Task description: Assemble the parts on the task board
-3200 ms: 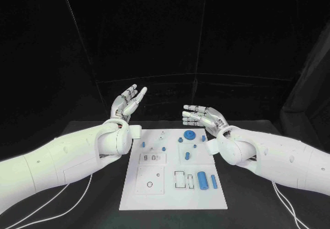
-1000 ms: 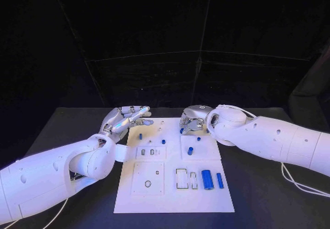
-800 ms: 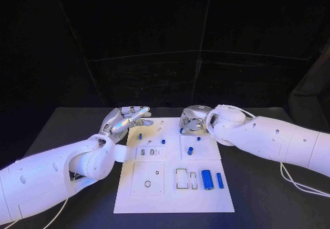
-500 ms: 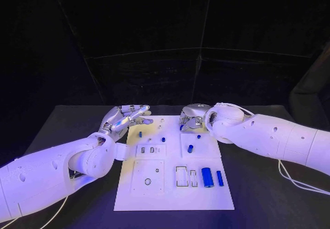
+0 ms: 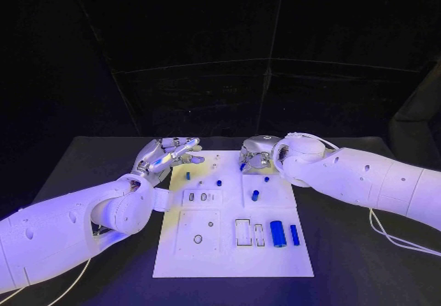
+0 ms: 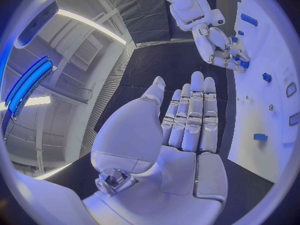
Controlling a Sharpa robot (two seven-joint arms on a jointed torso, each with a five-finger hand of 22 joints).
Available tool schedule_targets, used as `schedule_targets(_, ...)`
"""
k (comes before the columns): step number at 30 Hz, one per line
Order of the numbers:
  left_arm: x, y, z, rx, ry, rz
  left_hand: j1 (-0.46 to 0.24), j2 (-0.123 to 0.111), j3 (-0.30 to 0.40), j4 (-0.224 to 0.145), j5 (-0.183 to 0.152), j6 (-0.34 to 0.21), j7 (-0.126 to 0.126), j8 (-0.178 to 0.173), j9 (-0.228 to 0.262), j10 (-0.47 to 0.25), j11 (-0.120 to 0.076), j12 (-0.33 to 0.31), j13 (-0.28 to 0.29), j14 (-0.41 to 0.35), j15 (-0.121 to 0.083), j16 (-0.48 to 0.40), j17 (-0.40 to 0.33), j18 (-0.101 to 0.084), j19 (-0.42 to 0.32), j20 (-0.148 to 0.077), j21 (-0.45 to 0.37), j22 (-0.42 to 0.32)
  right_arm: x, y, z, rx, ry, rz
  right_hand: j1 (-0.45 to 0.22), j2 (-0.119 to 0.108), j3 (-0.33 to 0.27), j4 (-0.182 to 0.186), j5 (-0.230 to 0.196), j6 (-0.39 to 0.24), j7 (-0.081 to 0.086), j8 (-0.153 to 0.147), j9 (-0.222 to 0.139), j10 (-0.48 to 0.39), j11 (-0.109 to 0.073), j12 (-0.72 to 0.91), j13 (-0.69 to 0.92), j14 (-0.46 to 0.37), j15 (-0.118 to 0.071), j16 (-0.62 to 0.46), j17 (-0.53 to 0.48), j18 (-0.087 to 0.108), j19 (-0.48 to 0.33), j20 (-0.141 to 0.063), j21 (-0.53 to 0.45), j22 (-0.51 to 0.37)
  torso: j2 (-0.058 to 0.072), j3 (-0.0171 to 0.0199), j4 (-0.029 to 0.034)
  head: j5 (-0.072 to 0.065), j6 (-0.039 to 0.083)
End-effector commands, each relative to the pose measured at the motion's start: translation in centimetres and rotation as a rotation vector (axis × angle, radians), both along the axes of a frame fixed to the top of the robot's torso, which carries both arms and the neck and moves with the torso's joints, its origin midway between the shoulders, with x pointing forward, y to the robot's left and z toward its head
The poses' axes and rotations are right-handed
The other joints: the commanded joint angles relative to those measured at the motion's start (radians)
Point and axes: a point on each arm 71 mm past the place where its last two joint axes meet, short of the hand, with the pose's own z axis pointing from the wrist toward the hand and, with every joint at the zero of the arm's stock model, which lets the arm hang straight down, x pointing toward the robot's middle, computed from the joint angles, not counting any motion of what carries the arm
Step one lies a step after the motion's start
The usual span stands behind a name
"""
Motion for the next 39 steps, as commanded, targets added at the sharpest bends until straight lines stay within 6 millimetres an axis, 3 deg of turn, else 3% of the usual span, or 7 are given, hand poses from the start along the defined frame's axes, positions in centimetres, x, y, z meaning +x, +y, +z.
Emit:
schedule_targets(1,0.0,-0.1,0.2,-0.002,-0.011,-0.009,-0.015,0.002,-0.012,0.003,0.000,-0.005,0.003,-0.005,0.001,-0.001,0.005,-0.005,0.000,0.003,0.004,-0.004,0.003,0.005,0.010,0.001,-0.004,-0.002,-0.1,0.0,-0.3,-0.007,0.000,-0.006,0.002,0.006,0.010,0.000,-0.005,0.009,-0.002,-0.002,0.001,0.008,-0.001,0.000,-0.001,0.020,0.000,0.009,0.007,-0.019,-0.006,-0.002,0.012,0.013,0.001,-0.0002,-0.0008,-0.003,-0.004)
schedule_targets(6,0.0,0.0,0.2,-0.002,-0.011,-0.008,-0.017,0.002,-0.015,0.004,-0.001,-0.005,0.003,-0.005,0.001,-0.001,0.005,-0.005,0.000,0.003,0.004,-0.004,0.004,0.005,0.010,0.001,-0.005,-0.002,-0.2,0.1,0.6,0.073,-0.090,-0.007,0.028,0.018,0.040,-0.001,-0.034,0.035,-0.010,0.003,0.003,0.041,-0.012,0.006,0.002,0.022,-0.008,0.028,0.027,-0.024,0.007,-0.008,0.045,0.055,0.001,-0.0002,0.0022,-0.004,0.001)
schedule_targets(14,0.0,0.1,0.2,-0.001,-0.010,-0.009,-0.018,0.002,-0.015,0.004,-0.001,-0.005,0.003,-0.006,0.001,-0.001,0.005,-0.005,0.000,0.003,0.004,-0.005,0.005,0.005,0.010,0.001,-0.005,-0.002,-0.5,0.6,1.6,0.170,-0.175,-0.005,0.028,0.015,0.049,-0.001,-0.049,0.038,-0.010,-0.001,0.002,0.043,-0.012,0.001,0.000,0.023,-0.008,0.037,0.036,-0.026,0.010,-0.009,0.057,0.069,0.001,-0.0021,0.0039,-0.002,0.019)
schedule_targets(19,0.0,0.1,0.2,0.000,-0.007,-0.009,-0.017,0.004,-0.015,0.003,-0.001,-0.006,0.003,-0.006,0.001,-0.001,0.005,-0.006,0.000,0.002,0.005,-0.005,0.005,0.005,0.010,0.001,-0.005,-0.003,0.0,1.2,1.7,0.189,-0.193,-0.028,0.029,0.010,0.059,-0.001,-0.055,0.031,-0.007,-0.006,0.000,0.029,-0.008,-0.005,-0.002,0.018,-0.005,0.034,0.026,-0.025,0.001,-0.007,0.055,0.060,0.004,-0.0013,0.0043,0.002,0.028)
schedule_targets(28,0.2,0.1,0.2,0.002,-0.005,-0.008,-0.013,0.008,-0.023,-0.006,-0.001,-0.017,0.010,-0.012,0.000,-0.019,0.013,-0.013,-0.001,-0.023,0.013,-0.020,0.008,0.003,-0.003,0.007,-0.019,-0.011,1.0,3.4,1.4,0.188,-0.186,-0.025,0.031,0.010,0.072,-0.001,-0.050,0.027,-0.005,-0.007,-0.001,0.021,-0.005,-0.005,-0.002,0.016,-0.003,0.035,0.025,-0.025,-0.003,-0.004,0.058,0.063,0.005,-0.0009,0.0110,0.000,0.033)
schedule_targets(39,0.2,0.0,0.2,0.000,-0.005,-0.014,-0.012,0.011,-0.026,-0.009,-0.001,-0.019,0.012,-0.012,0.001,-0.025,0.015,-0.014,-0.001,-0.033,0.016,-0.024,0.009,0.003,-0.010,0.010,-0.025,-0.015,1.6,5.1,1.1,0.179,-0.175,-0.023,0.024,0.005,0.081,0.000,-0.052,0.023,-0.003,-0.007,-0.001,0.016,-0.003,-0.004,-0.002,0.015,0.000,0.038,0.026,-0.025,-0.006,-0.002,0.061,0.066,0.007,0.0005,0.0059,0.011,0.043)
